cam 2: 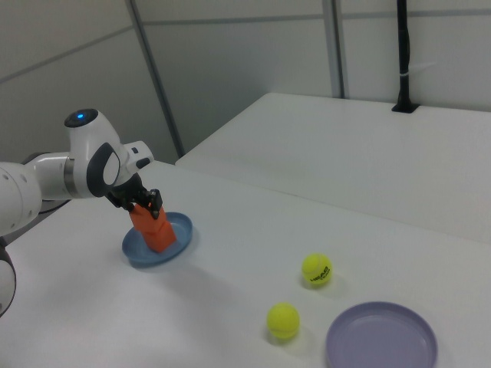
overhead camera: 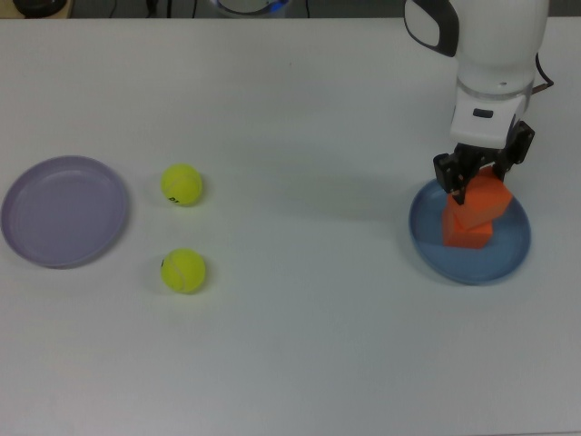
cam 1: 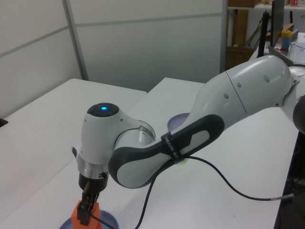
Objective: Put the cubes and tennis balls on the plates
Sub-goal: 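Set the cube on the first cube on the blue plate and release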
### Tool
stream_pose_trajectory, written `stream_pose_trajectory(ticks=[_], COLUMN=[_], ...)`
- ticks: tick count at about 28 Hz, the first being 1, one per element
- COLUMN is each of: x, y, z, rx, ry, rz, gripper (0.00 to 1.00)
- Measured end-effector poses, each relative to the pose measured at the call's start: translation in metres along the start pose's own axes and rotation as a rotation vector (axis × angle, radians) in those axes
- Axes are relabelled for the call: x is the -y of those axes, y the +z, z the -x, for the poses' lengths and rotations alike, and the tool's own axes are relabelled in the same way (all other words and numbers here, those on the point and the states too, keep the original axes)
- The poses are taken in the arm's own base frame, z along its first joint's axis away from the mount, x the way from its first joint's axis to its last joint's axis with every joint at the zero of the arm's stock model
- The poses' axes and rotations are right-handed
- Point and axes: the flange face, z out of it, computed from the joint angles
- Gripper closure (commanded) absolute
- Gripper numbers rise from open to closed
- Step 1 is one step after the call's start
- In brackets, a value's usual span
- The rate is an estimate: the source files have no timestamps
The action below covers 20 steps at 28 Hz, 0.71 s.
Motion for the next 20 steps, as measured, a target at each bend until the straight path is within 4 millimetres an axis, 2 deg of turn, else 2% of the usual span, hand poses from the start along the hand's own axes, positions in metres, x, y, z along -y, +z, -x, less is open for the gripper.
stream_pose_trajectory(ticks=[2,9,13,15,20], x=[0.0,-0.001,0.0,0.001,-0.004], y=[0.001,0.001,-0.006,-0.015,-0.055], z=[0.0,-0.001,-0.004,-0.007,-0.009], rx=[0.0,-0.002,-0.015,-0.03,-0.016], ry=[-0.001,-0.009,0.002,0.027,0.081], rz=[0.001,0.013,0.012,0.011,0.032], gripper=[0.0,0.0,0.0,0.0,0.0])
